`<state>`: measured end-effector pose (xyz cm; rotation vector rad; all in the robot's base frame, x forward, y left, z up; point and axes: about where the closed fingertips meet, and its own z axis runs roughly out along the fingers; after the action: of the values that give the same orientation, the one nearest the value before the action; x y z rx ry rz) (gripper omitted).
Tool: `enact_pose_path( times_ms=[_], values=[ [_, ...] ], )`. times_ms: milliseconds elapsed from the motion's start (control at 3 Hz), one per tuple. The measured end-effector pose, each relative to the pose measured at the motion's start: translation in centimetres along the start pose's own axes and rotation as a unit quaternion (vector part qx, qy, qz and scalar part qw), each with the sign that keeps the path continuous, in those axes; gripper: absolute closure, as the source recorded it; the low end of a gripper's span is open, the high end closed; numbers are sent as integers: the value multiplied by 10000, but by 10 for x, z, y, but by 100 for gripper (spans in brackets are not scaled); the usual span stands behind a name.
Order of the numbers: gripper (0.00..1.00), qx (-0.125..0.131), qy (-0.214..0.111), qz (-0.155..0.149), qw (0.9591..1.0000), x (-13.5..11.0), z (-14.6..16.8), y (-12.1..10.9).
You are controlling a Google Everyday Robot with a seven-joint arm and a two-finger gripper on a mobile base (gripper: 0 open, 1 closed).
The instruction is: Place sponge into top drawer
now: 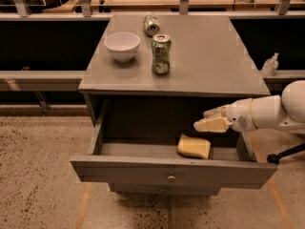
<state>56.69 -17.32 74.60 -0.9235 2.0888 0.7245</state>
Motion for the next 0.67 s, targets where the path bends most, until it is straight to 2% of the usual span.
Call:
enact_pose_path(
  times_ms=[333, 667],
  values=[
    [72, 120, -148, -69, 9998, -29, -31, 2],
    [95, 298, -566, -433, 9970, -85, -68, 2]
  ],
)
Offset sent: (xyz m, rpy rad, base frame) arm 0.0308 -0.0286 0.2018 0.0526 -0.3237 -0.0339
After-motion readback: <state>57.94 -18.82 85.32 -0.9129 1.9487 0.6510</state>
